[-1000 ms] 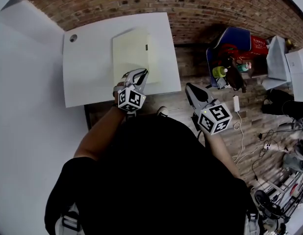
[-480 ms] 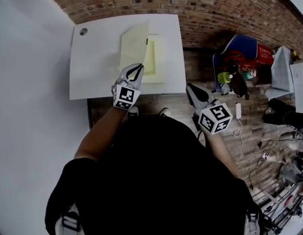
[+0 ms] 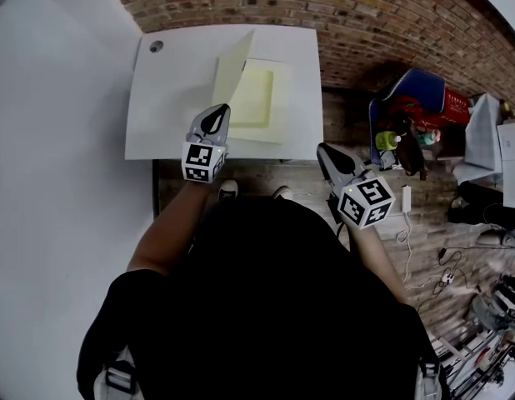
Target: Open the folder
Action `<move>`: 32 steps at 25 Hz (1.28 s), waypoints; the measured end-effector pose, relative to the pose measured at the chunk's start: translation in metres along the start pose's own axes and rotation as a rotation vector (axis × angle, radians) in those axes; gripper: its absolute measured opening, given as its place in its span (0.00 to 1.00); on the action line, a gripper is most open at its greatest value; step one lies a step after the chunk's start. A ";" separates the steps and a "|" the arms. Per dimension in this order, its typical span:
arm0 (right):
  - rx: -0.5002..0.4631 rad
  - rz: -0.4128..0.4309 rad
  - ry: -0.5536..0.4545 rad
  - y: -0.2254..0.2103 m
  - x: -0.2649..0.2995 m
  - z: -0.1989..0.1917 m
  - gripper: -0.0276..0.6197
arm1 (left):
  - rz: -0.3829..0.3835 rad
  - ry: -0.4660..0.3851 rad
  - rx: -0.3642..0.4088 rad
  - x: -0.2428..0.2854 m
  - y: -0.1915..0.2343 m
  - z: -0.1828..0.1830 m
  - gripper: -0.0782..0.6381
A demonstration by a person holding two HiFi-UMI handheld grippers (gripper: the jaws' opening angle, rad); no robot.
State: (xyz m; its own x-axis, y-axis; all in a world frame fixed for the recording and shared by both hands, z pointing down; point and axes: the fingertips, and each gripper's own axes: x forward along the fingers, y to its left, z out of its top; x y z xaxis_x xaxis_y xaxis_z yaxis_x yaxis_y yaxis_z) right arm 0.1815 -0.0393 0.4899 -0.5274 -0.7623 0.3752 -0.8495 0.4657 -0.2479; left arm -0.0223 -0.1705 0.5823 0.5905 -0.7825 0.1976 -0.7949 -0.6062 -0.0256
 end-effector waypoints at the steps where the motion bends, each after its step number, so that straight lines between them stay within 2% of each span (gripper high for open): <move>1: -0.002 0.004 0.000 0.001 0.000 0.000 0.05 | 0.016 0.000 -0.026 -0.003 0.006 -0.003 0.12; 5: -0.009 0.011 0.005 0.004 0.002 -0.001 0.05 | 0.070 -0.006 -0.143 -0.012 0.025 -0.010 0.12; 10: -0.018 0.018 0.006 0.007 0.007 0.001 0.05 | 0.114 -0.020 -0.217 -0.021 0.045 -0.012 0.12; 19: -0.015 0.017 0.013 0.008 0.011 0.002 0.05 | 0.194 -0.022 -0.281 -0.044 0.084 -0.020 0.12; 24: -0.010 0.015 0.008 0.007 0.016 0.001 0.05 | 0.247 -0.013 -0.292 -0.058 0.108 -0.029 0.12; 32: 0.011 -0.008 -0.007 0.008 0.025 0.005 0.05 | 0.289 0.012 -0.305 -0.074 0.142 -0.043 0.12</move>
State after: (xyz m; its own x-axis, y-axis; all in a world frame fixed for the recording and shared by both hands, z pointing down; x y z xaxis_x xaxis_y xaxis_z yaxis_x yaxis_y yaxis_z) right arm 0.1610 -0.0572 0.4926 -0.5204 -0.7693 0.3705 -0.8535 0.4546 -0.2548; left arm -0.1851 -0.1929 0.6063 0.3365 -0.9117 0.2358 -0.9338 -0.2906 0.2089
